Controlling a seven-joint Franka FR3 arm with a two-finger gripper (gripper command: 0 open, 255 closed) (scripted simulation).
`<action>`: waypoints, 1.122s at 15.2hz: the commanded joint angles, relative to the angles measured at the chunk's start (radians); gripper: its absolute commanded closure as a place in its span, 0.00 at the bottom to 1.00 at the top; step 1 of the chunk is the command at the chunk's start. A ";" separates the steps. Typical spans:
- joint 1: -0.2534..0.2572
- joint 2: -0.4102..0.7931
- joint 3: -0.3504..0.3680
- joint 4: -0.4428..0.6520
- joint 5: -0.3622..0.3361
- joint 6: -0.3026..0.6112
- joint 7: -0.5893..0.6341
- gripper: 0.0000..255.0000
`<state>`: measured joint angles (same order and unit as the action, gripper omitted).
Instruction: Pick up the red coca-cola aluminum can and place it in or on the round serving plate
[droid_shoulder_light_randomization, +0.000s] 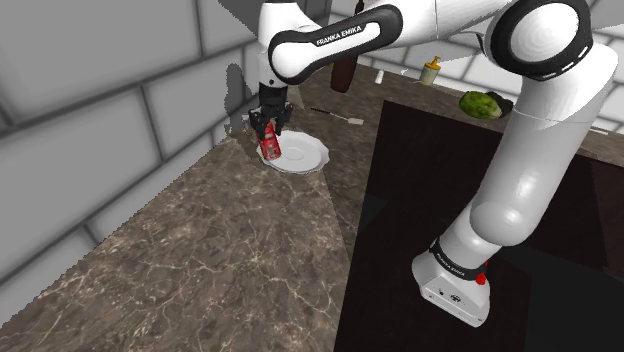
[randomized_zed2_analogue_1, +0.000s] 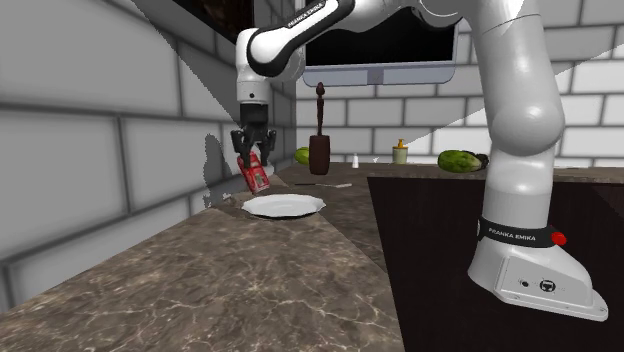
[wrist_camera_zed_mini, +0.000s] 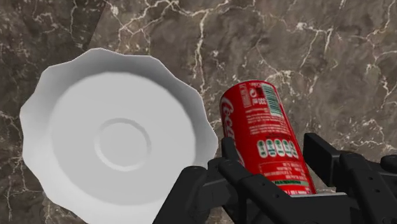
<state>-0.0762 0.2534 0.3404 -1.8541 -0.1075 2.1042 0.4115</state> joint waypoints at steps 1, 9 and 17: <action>-0.032 -0.015 -0.014 -0.008 0.011 -0.003 -0.052 1.00; -0.141 0.003 -0.077 0.038 0.026 -0.027 -0.232 1.00; -0.191 0.052 -0.110 0.063 0.023 -0.002 -0.315 1.00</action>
<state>-0.2664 0.2988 0.2316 -1.7863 -0.0825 2.0904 0.0982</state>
